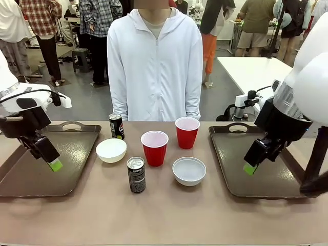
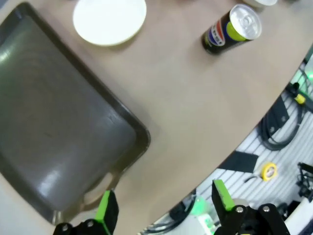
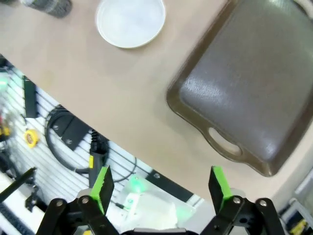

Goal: Prepare tableware on both trays.
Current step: Pick up a Picnic Bowl from the table and place it on a Handle tray.

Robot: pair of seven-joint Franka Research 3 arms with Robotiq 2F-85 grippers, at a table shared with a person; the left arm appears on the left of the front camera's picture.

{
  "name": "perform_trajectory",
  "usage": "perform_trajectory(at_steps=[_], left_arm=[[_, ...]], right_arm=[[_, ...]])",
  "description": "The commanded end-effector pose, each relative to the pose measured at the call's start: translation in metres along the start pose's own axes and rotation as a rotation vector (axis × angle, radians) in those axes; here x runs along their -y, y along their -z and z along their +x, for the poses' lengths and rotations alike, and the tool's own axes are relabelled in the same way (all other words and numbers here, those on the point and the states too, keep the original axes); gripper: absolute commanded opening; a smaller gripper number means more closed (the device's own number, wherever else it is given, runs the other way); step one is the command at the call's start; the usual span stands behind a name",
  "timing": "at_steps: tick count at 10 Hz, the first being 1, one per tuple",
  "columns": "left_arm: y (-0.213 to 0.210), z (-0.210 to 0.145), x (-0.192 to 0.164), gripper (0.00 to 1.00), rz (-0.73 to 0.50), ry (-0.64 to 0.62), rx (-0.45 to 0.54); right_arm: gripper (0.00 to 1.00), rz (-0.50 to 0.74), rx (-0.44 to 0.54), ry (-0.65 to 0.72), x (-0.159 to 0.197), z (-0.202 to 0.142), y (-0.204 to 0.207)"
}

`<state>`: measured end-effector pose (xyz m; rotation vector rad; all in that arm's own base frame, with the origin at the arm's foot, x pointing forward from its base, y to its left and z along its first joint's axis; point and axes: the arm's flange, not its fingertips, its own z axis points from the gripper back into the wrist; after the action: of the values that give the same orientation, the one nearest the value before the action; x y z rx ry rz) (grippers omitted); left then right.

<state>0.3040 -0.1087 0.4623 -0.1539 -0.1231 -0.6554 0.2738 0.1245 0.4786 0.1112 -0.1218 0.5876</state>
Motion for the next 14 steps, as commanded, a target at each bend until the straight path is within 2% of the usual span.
perform_trajectory(at_steps=[1,2,4,6,8,10,12,14], left_arm=[[-0.005,-0.003,-0.025,1.00,-0.137,-0.037,0.080],[-0.013,-0.021,-0.057,1.00,-0.282,-0.086,0.153],[-0.020,-0.049,-0.103,1.00,-0.509,-0.156,0.292],[-0.028,-0.074,-0.141,1.00,-0.651,-0.200,0.319],[-0.032,-0.111,-0.174,1.00,-0.703,-0.294,0.373],[-0.040,-0.142,-0.189,1.00,-0.721,-0.349,0.419],[-0.045,-0.164,-0.192,1.00,-0.727,-0.378,0.464],[-0.044,-0.173,-0.183,1.00,-0.729,-0.417,0.481]], right_arm=[[1.00,0.255,0.024,0.066,0.044,0.010,0.034],[1.00,0.395,0.057,0.173,0.079,-0.012,0.041],[1.00,0.548,0.133,0.332,0.130,-0.055,0.045],[1.00,0.661,0.286,0.416,0.164,-0.104,0.033],[1.00,0.749,0.420,0.463,0.187,-0.152,0.010],[1.00,0.796,0.549,0.479,0.198,-0.191,-0.010],[1.00,0.780,0.562,0.521,0.203,-0.213,-0.015],[1.00,0.769,0.537,0.548,0.204,-0.219,-0.014]])
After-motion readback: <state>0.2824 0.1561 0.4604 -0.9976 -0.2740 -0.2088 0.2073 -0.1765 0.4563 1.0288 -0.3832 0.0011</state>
